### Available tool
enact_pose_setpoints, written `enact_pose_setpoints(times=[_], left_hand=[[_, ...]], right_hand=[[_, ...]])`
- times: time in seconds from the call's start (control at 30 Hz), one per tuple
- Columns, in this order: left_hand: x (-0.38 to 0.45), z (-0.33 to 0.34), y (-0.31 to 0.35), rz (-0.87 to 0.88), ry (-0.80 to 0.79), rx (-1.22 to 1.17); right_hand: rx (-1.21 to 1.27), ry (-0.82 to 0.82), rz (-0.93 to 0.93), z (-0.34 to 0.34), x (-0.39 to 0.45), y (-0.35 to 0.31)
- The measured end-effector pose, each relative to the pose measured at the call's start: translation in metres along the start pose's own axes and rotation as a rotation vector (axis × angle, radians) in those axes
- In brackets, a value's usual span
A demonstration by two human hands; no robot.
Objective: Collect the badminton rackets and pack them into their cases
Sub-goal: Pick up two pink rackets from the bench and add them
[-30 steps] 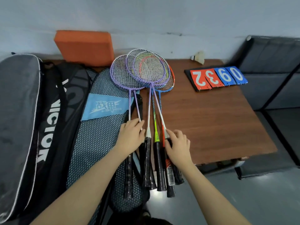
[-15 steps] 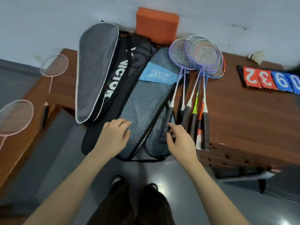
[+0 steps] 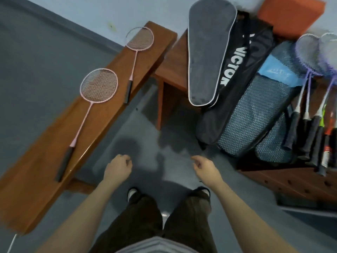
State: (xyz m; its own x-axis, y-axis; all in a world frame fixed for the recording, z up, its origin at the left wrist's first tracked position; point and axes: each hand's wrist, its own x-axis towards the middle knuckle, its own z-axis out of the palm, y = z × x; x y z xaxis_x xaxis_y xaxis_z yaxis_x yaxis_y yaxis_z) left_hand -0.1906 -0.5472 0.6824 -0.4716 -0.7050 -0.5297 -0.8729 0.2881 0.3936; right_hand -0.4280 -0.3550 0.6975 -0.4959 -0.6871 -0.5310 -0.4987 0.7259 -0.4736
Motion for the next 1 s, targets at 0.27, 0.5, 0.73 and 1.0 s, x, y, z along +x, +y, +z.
enact_pose_setpoints(times=[0.27, 0.5, 0.73, 1.0], left_hand=[[0.011, -0.043, -0.111, -0.213, -0.087, -0.173], [0.059, -0.087, -0.15, -0.344, -0.057, -0.255], [0.151, -0.15, -0.15, -0.316, 0.02, -0.22], [0.26, -0.184, -0.149, -0.206, -0.043, -0.028]], right_hand=[[0.249, -0.059, 0.183, 0.075, 0.036, -0.106], [0.329, -0.115, 0.205, 0.093, 0.102, -0.174], [0.301, -0.107, 0.13, 0.07, 0.206, -0.236], [0.046, -0.055, -0.033, 0.056, 0.312, -0.295]])
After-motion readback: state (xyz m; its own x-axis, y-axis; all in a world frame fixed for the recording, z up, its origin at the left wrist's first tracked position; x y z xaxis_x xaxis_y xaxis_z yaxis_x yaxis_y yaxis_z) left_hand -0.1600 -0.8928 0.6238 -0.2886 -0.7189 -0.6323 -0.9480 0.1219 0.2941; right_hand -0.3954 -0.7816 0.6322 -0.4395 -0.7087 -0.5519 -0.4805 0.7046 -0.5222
